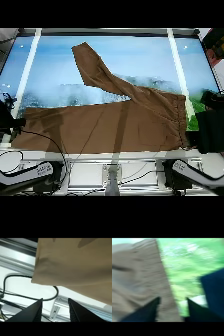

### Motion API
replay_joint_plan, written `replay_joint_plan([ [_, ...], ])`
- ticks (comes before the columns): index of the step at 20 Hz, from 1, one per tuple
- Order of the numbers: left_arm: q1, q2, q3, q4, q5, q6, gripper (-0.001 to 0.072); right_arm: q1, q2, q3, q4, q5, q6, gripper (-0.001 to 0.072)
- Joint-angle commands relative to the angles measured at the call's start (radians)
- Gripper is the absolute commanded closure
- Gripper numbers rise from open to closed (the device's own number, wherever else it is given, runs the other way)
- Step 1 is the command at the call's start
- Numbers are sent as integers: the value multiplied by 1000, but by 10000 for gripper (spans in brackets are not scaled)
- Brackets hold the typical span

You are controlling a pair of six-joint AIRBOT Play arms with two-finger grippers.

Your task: Fold the clothes and pants, and hang the long-sleeved shirts on hangers.

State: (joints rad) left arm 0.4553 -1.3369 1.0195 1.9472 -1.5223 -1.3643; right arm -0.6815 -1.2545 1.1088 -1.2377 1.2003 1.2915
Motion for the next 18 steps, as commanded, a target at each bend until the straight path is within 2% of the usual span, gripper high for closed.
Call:
replay_joint_plan([
  [1,-50,0,1,-18,17,0,330,-121,-177,7,324,25,-138,183],
  [3,-88,0,1,-18,26,-5,330,-117,-254,8,327,-13,-138,168],
  [6,-163,0,8,-27,71,-56,316,-89,-369,45,326,-36,-159,167],
  [7,-190,0,22,-39,89,-75,245,-77,-403,69,327,-37,-160,166],
  [8,-219,0,42,-54,123,-107,200,-62,-437,98,327,-36,-160,157],
  [11,-296,0,123,-138,297,-217,198,-23,-507,164,323,-35,-160,147],
  [12,-316,0,147,-199,382,-241,186,-17,-519,176,319,-35,-160,147],
  [13,-339,-2,167,-286,486,-241,138,-16,-529,183,309,-34,-159,147],
  [15,-388,-13,190,-472,684,-241,117,-17,-539,183,279,-23,-156,147],
  [18,-470,-83,248,-700,850,-204,98,-20,-557,183,270,33,-158,147],
])
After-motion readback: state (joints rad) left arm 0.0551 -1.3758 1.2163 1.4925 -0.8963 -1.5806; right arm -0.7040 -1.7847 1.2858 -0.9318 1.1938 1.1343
